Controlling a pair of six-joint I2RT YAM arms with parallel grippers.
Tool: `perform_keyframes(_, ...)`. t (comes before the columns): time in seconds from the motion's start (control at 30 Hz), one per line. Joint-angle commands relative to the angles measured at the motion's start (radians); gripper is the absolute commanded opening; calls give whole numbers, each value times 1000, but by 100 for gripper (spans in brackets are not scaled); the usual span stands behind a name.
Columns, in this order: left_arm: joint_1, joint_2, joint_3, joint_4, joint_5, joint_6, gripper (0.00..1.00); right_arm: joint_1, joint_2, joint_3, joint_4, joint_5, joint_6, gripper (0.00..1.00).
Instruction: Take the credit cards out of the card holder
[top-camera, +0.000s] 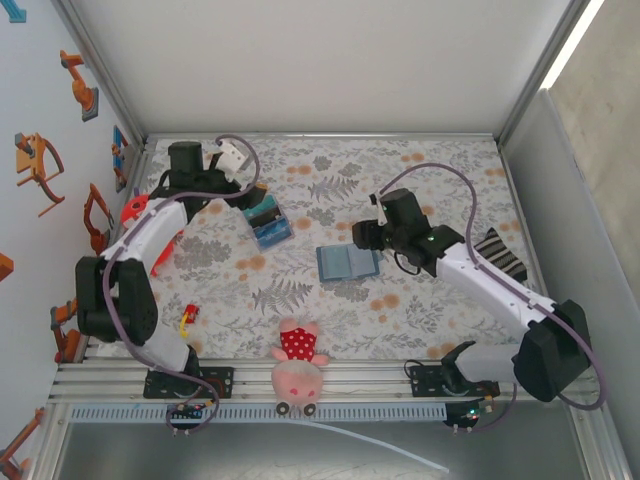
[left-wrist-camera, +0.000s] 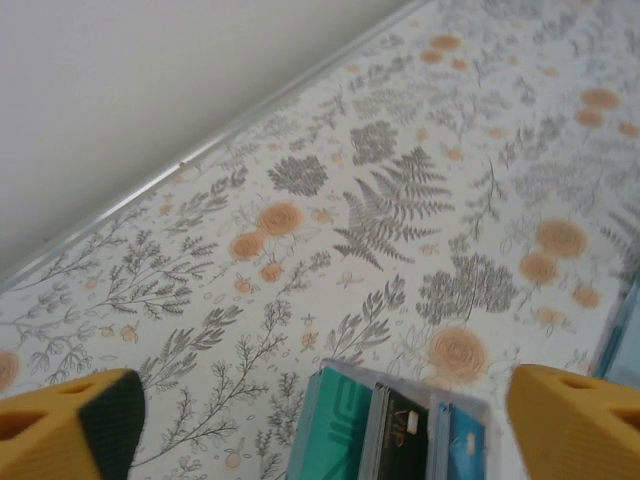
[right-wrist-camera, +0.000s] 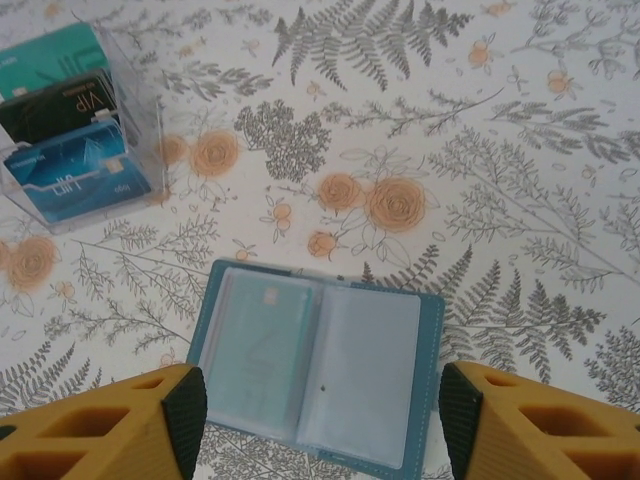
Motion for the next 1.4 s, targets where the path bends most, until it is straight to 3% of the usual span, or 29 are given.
perform_keyframes(0.0,-43,-106,-103,121,-131,-182,97,42,41,50,-88,32,-2,61)
perform_keyframes(0.27,-140,-385,-353,192,-392,-458,97,140,192,111,-152,46,17,59)
perform_keyframes(0.57,-149,-595,-519,165,-627,-743,97,174,392,213,-180,26,12,58)
perform_keyframes(0.87,-149,-646,-569,129,-721,-862,97,175,517,290,-209,21,-7,56)
perform_keyframes(1.37,-147,-627,-558,104,-763,-920,97,175,604,318,-227,-9,-11,61)
